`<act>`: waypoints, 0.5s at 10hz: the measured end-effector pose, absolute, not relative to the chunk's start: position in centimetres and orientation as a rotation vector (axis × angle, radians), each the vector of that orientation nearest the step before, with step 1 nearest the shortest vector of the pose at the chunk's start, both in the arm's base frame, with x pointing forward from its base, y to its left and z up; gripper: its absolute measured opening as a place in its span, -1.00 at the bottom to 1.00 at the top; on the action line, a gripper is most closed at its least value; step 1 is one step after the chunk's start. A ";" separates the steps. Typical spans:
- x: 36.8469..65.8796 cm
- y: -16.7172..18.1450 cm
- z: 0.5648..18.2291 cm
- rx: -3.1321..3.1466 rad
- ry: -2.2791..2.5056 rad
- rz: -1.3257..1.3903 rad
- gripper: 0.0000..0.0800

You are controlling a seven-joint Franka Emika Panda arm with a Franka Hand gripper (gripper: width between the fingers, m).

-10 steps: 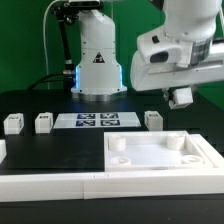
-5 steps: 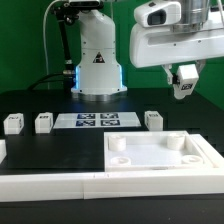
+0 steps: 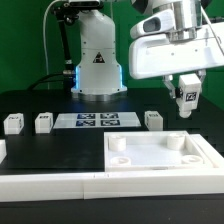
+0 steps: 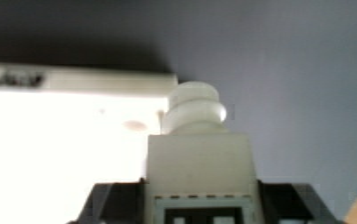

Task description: Assemble square table

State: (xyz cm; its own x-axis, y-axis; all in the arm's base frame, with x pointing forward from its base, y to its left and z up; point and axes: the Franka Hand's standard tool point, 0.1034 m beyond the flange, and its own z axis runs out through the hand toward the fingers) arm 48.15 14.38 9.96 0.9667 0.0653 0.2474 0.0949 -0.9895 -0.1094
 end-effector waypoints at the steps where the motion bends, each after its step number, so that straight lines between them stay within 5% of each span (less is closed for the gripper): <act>1: 48.6 14.2 10.1 -2.989 -0.139 -0.423 -0.27; 5: 48.8 14.2 9.5 -2.953 -0.158 -0.608 -0.27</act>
Offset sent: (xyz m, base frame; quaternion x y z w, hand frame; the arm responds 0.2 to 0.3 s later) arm 0.0000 0.0000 0.0000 0.0000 0.0650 0.0000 0.9979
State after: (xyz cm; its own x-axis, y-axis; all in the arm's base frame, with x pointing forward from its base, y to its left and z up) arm 48.79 14.19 9.53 0.9138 0.0775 0.3988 0.1267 -0.9871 -0.0984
